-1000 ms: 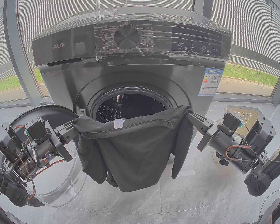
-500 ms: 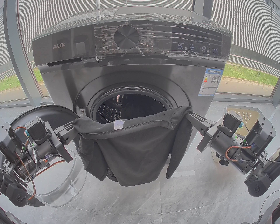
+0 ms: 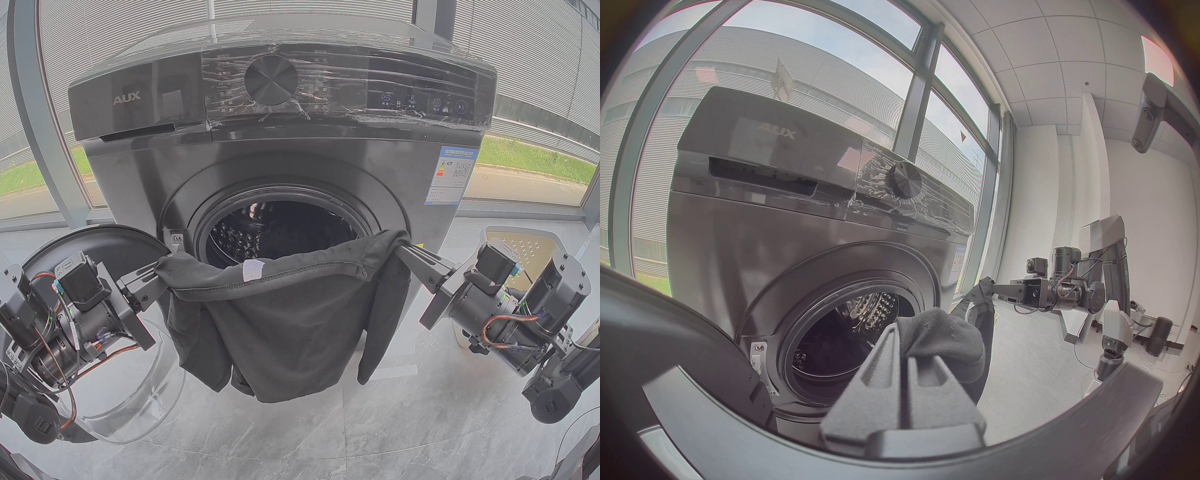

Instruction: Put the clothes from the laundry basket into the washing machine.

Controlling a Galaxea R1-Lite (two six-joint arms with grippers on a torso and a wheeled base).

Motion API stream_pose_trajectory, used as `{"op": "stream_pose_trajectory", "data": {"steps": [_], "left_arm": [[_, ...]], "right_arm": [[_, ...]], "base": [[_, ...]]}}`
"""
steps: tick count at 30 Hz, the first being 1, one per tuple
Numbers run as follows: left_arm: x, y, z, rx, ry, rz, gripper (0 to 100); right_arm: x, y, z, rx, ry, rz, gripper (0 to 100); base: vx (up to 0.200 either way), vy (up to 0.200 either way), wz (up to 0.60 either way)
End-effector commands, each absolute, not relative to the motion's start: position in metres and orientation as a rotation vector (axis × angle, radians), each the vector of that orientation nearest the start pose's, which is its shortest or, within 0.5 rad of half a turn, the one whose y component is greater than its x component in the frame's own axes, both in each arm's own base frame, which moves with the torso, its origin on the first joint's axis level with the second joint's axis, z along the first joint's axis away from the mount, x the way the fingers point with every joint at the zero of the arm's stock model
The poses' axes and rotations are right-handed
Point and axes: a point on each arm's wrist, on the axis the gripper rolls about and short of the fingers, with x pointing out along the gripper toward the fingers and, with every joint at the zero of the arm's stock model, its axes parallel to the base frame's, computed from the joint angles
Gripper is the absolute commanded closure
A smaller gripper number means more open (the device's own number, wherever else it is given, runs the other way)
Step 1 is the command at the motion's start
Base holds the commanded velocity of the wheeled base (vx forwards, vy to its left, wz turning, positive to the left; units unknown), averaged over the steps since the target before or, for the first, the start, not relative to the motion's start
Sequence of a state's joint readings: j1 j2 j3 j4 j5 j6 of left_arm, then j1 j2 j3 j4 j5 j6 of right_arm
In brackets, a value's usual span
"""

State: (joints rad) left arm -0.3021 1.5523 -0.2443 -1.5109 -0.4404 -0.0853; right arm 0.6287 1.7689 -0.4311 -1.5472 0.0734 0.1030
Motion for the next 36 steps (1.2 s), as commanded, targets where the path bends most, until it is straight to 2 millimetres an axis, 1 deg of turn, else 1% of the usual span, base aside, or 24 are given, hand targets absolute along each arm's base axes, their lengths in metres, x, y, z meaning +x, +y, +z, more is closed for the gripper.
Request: {"op": "stream_pose_trajectory", "data": {"steps": [1, 4, 5, 25, 28, 30, 31, 33, 36], "left_arm": [[0.199, -0.07, 0.169, -0.066, -0.166, -0.74, 100], [0.199, -0.07, 0.168, -0.066, -0.161, -0.742, 100], [0.198, -0.07, 0.167, -0.066, -0.158, -0.743, 0], [0.198, -0.07, 0.163, -0.071, -0.135, -0.743, 0], [0.199, -0.07, 0.156, -0.066, -0.107, -0.739, 0], [0.201, -0.071, 0.146, -0.06, -0.061, -0.74, 0], [0.201, -0.071, 0.146, -0.06, -0.061, -0.74, 0], [0.204, -0.075, 0.135, -0.058, -0.008, -0.749, 0], [0.207, -0.081, 0.123, -0.044, 0.042, -0.769, 0]], "right_arm": [[0.219, 0.163, 0.163, 0.157, -0.17, 0.713, 100], [0.219, 0.163, 0.162, 0.156, -0.167, 0.713, 100], [0.219, 0.163, 0.162, 0.156, -0.167, 0.713, 100], [0.219, 0.164, 0.162, 0.158, -0.165, 0.718, 100], [0.218, 0.165, 0.162, 0.158, -0.164, 0.721, 100], [0.216, 0.169, 0.162, 0.163, -0.166, 0.738, 100], [0.216, 0.169, 0.162, 0.163, -0.166, 0.738, 100], [0.215, 0.172, 0.164, 0.165, -0.173, 0.749, 100], [0.213, 0.175, 0.166, 0.167, -0.18, 0.759, 100]], "base": [[0.0, 0.0, 0.0], [0.0, 0.0, 0.0], [0.0, 0.0, 0.0], [0.0, 0.0, 0.0], [0.0, 0.0, 0.0], [0.0, 0.0, 0.0], [0.0, 0.0, 0.0], [0.0, 0.0, 0.0], [0.0, 0.0, 0.0]]}}
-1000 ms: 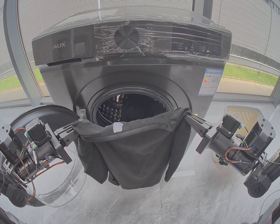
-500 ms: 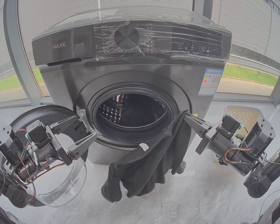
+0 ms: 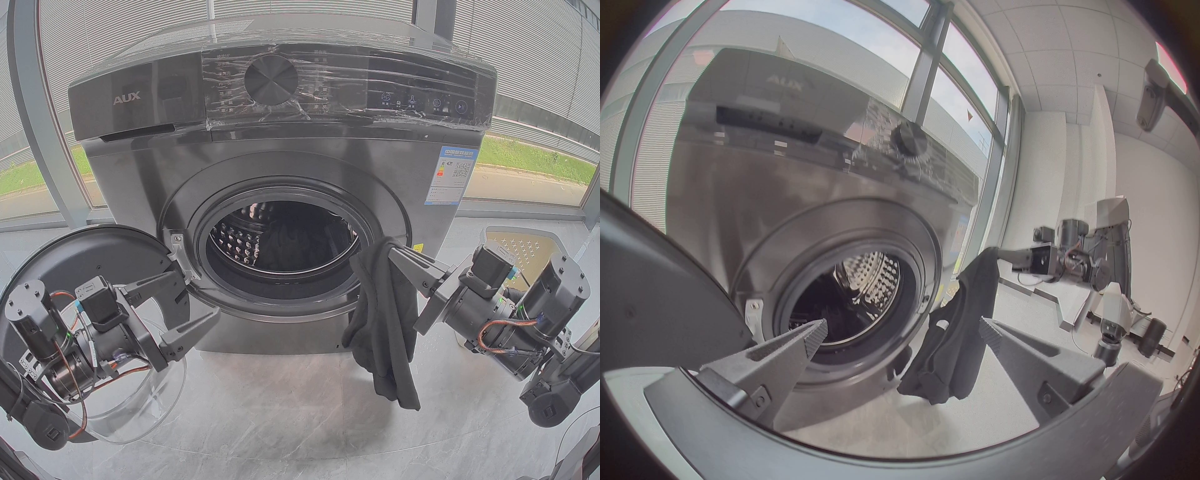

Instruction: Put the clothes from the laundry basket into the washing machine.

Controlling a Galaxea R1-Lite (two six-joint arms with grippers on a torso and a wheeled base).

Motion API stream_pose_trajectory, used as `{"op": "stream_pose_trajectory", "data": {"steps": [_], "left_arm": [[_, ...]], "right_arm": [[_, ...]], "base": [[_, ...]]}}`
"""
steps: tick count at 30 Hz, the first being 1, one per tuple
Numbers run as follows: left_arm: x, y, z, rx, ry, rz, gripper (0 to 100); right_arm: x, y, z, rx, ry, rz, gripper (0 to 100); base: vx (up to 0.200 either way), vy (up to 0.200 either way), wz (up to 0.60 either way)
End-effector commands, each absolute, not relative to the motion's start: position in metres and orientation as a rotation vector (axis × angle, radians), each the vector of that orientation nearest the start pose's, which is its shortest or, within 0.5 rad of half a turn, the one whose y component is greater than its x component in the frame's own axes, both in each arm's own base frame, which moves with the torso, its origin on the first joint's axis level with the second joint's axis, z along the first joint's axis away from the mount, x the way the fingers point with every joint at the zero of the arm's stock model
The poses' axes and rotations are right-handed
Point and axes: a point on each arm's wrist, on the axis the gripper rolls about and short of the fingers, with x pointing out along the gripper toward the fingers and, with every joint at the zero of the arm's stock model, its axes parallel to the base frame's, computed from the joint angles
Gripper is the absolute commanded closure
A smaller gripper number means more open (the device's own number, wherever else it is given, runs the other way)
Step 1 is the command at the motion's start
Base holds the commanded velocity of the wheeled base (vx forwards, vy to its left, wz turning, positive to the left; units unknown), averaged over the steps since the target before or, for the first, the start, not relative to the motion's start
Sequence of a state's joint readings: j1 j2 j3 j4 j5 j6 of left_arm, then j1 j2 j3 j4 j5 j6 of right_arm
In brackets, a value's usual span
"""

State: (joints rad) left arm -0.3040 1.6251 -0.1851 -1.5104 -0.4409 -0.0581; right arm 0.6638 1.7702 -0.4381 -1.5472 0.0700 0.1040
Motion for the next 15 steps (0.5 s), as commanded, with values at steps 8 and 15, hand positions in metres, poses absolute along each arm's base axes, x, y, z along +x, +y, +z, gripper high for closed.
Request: {"op": "stream_pose_trajectory", "data": {"steps": [8, 15], "left_arm": [[0.218, -0.097, 0.1, -0.03, 0.134, -0.815, 0], [0.222, -0.101, 0.087, -0.017, 0.182, -0.827, 0]], "right_arm": [[0.21, 0.185, 0.174, 0.181, -0.212, 0.792, 100], [0.21, 0.187, 0.174, 0.183, -0.213, 0.801, 100]], "base": [[0.0, 0.0, 0.0], [0.0, 0.0, 0.0]]}}
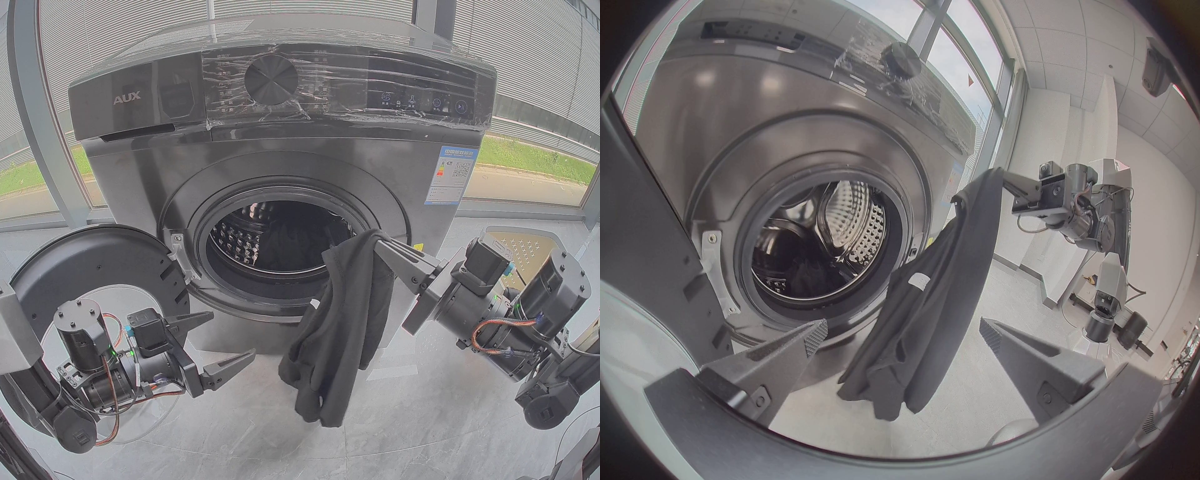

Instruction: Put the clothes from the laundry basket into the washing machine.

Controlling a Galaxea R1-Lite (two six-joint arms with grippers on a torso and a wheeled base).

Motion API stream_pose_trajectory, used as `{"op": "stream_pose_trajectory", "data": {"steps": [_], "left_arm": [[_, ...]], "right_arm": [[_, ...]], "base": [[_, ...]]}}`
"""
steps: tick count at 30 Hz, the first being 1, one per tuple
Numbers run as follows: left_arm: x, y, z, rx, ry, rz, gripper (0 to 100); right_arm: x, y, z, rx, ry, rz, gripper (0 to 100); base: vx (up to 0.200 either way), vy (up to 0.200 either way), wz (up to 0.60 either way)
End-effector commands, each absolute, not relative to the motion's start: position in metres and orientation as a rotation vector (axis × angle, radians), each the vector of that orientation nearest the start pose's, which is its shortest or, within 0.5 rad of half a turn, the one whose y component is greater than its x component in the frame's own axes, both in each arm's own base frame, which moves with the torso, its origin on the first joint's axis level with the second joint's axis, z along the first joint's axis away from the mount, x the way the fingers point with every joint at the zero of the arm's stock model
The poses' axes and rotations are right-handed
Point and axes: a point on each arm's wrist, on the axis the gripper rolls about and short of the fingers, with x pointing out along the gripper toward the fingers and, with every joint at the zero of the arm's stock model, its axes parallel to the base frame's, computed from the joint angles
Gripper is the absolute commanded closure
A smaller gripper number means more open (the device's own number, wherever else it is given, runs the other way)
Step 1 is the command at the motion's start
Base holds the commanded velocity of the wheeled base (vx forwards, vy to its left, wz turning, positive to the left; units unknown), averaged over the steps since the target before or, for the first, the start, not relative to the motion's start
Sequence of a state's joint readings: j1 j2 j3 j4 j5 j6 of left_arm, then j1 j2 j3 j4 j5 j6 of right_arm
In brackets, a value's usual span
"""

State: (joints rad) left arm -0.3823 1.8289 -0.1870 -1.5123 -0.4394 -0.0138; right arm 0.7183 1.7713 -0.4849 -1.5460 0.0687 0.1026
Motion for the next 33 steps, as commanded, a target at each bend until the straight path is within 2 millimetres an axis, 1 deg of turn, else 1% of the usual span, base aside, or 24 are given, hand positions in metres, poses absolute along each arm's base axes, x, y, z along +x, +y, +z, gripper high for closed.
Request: {"op": "stream_pose_trajectory", "data": {"steps": [1, 6, 8, 10, 15, 22, 28, 33], "left_arm": [[0.223, -0.104, 0.085, -0.017, 0.189, -0.836, 0], [0.229, -0.113, 0.078, 0.01, 0.192, -0.858, 0], [0.231, -0.115, 0.075, 0.021, 0.197, -0.862, 0], [0.234, -0.117, 0.072, 0.029, 0.2, -0.865, 0], [0.24, -0.12, 0.069, 0.029, 0.201, -0.867, 0], [0.244, -0.125, 0.058, 0.038, 0.232, -0.884, 0], [0.251, -0.131, 0.043, 0.042, 0.271, -0.899, 0], [0.248, -0.137, 0.031, 0.069, 0.309, -0.927, 0]], "right_arm": [[0.208, 0.191, 0.175, 0.189, -0.219, 0.817, 100], [0.205, 0.207, 0.173, 0.198, -0.211, 0.86, 100], [0.206, 0.21, 0.173, 0.202, -0.211, 0.867, 100], [0.206, 0.22, 0.174, 0.213, -0.217, 0.89, 100], [0.202, 0.235, 0.174, 0.224, -0.225, 0.933, 100], [0.202, 0.239, 0.172, 0.223, -0.22, 0.942, 100], [0.201, 0.24, 0.172, 0.224, -0.221, 0.947, 100], [0.201, 0.24, 0.172, 0.224, -0.22, 0.945, 100]], "base": [[0.0, 0.0, 0.0], [0.0, 0.0, 0.0], [0.0, 0.0, 0.0], [0.0, 0.0, 0.0], [0.0, 0.0, 0.0], [0.0, 0.0, 0.0], [0.0, 0.0, 0.0], [0.0, 0.0, 0.0]]}}
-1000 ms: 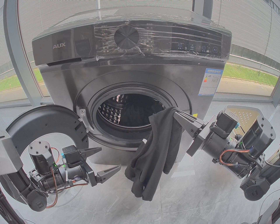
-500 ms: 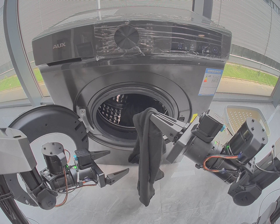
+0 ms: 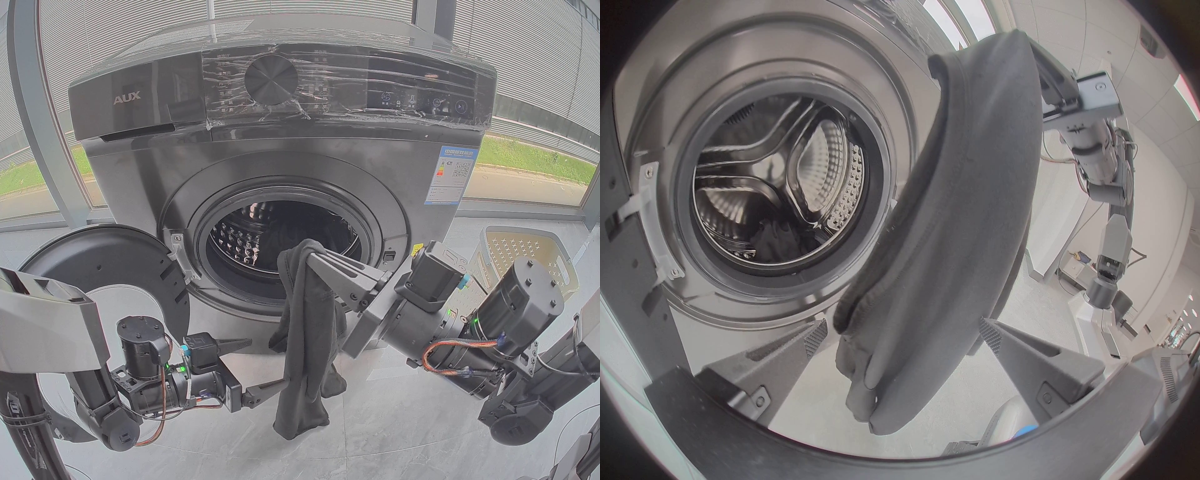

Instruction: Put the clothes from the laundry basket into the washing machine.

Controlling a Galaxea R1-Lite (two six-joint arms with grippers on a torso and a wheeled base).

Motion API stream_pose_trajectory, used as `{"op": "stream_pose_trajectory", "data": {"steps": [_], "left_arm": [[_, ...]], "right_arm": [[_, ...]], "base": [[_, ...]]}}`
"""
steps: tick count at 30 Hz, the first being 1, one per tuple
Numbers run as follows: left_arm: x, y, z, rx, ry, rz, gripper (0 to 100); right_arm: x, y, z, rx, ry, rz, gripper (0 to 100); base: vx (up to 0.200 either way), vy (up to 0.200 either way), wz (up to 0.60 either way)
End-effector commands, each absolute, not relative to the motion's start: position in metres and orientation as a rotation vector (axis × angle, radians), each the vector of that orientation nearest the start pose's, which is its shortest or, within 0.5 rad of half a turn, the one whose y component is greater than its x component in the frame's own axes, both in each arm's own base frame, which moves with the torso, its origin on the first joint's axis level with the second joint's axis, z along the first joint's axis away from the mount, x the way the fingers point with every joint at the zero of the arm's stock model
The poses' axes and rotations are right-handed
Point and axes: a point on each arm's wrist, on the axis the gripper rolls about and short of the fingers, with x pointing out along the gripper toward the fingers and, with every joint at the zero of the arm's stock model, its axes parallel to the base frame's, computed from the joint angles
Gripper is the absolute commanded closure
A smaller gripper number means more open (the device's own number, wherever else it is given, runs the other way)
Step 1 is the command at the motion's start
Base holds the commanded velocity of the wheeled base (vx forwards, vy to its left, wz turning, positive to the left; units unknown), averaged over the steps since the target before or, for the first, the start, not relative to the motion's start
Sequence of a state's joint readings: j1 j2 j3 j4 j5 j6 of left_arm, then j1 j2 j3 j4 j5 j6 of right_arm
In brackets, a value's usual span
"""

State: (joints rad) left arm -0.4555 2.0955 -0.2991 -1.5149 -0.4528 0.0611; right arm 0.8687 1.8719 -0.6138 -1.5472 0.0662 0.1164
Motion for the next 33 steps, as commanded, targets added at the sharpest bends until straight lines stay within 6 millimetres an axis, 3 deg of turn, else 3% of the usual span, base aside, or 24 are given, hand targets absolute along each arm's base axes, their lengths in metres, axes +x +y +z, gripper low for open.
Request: {"op": "stream_pose_trajectory", "data": {"steps": [1, 25, 26, 33], "left_arm": [[0.249, -0.137, 0.03, 0.073, 0.306, -0.927, 0], [0.306, -0.158, -0.005, 0.085, 0.257, -0.887, 0], [0.307, -0.158, -0.005, 0.086, 0.253, -0.882, 100], [0.308, -0.16, 0.0, 0.082, 0.232, -0.879, 100]], "right_arm": [[0.201, 0.24, 0.172, 0.224, -0.22, 0.945, 100], [0.19, 0.246, 0.172, 0.23, -0.214, 0.982, 100], [0.19, 0.246, 0.172, 0.23, -0.214, 0.982, 100], [0.191, 0.245, 0.171, 0.234, -0.21, 0.978, 100]], "base": [[0.0, 0.0, 0.0], [0.0, 0.0, 0.0], [0.0, 0.0, 0.0], [0.0, 0.0, 0.0]]}}
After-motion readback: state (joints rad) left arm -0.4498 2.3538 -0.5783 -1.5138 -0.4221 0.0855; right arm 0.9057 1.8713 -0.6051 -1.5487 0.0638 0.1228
